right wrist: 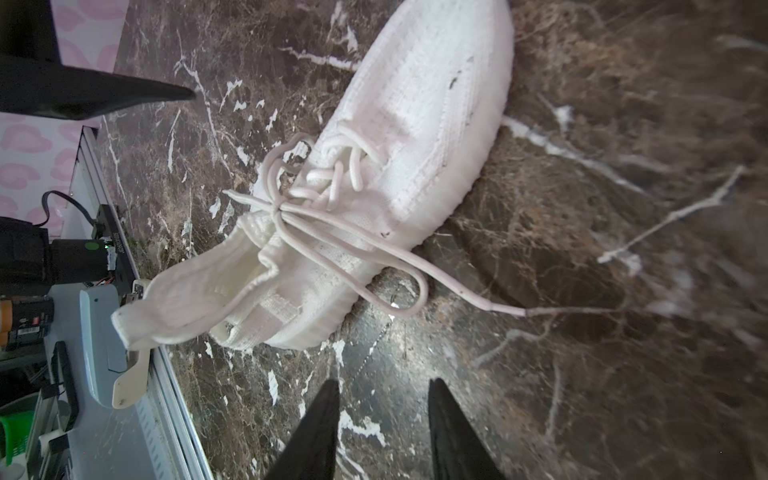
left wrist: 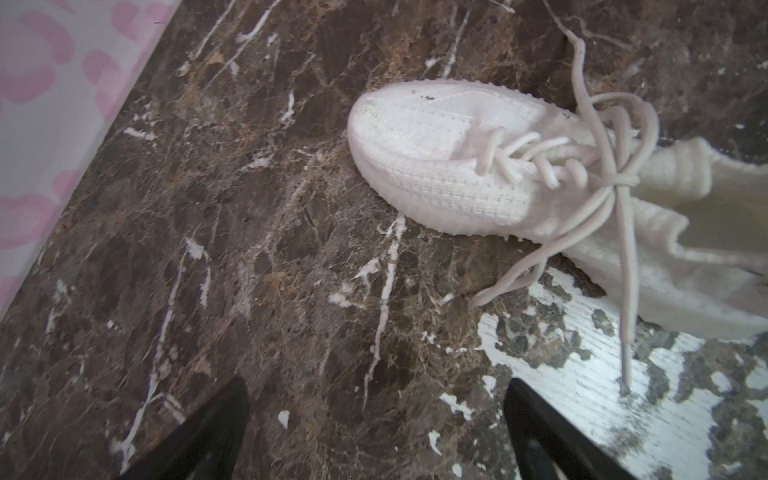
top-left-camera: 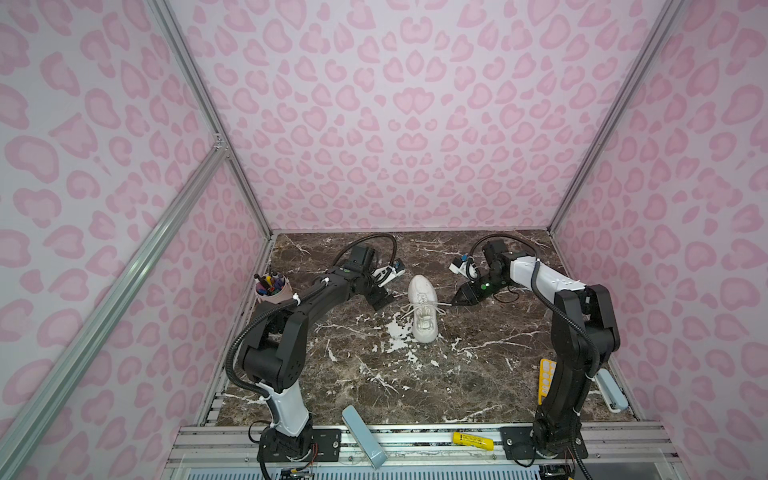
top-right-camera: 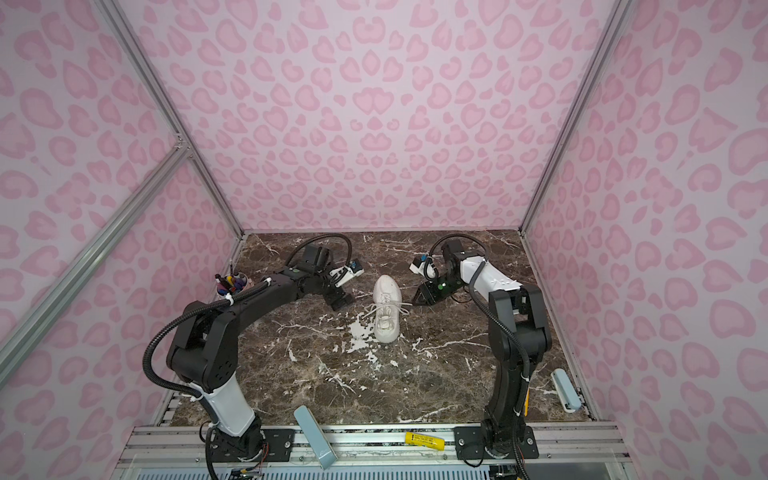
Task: Tie the shoes
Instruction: 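Open both grippers and release the laces, drawing back from the sneaker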
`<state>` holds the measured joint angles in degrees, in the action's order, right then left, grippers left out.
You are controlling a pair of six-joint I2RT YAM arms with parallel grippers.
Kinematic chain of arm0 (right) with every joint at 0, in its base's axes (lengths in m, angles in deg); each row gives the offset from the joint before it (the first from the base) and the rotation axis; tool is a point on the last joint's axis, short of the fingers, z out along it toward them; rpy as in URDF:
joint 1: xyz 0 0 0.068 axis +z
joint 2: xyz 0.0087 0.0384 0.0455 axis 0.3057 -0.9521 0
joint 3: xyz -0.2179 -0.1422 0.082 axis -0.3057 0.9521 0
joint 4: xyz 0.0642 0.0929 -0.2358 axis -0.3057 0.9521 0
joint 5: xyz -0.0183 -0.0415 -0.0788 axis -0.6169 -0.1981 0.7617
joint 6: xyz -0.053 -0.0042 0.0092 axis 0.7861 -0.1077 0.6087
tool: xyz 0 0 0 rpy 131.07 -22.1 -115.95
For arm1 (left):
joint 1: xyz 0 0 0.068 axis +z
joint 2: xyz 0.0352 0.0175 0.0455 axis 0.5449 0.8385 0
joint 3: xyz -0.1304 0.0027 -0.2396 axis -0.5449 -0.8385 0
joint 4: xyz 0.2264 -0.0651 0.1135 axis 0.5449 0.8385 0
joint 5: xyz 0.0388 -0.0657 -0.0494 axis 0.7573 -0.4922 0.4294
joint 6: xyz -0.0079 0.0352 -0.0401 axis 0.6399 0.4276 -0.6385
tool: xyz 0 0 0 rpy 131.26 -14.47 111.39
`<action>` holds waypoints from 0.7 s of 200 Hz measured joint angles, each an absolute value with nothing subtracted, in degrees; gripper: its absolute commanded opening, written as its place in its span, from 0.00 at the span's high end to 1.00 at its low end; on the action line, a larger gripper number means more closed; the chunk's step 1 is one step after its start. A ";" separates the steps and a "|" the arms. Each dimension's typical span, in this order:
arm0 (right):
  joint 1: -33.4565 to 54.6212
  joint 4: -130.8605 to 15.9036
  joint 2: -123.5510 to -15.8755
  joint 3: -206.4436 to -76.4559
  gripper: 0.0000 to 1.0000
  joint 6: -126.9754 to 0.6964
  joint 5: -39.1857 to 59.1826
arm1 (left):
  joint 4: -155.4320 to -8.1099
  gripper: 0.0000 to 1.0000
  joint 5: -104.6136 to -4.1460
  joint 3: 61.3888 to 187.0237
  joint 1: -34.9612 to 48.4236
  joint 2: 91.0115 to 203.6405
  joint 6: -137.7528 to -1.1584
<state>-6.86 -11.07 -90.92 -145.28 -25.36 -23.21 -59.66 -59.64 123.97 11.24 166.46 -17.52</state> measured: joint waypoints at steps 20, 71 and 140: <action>-6.80 -13.82 -87.99 -142.46 0.62 -27.24 -21.64 | -62.15 0.03 -62.44 121.42 13.14 162.92 -23.42; -4.78 -21.80 -82.79 -137.58 0.61 -34.15 -16.50 | -65.67 0.03 -68.38 112.52 13.12 158.39 -37.63; 0.33 -28.68 -78.97 -130.98 0.57 -41.28 -10.69 | -67.11 0.03 -66.05 106.18 11.42 151.70 -48.55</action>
<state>0.33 -28.68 -78.97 -130.98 -41.28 -10.69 -67.11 -66.05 106.18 11.42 151.70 -48.55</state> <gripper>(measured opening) 0.417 0.970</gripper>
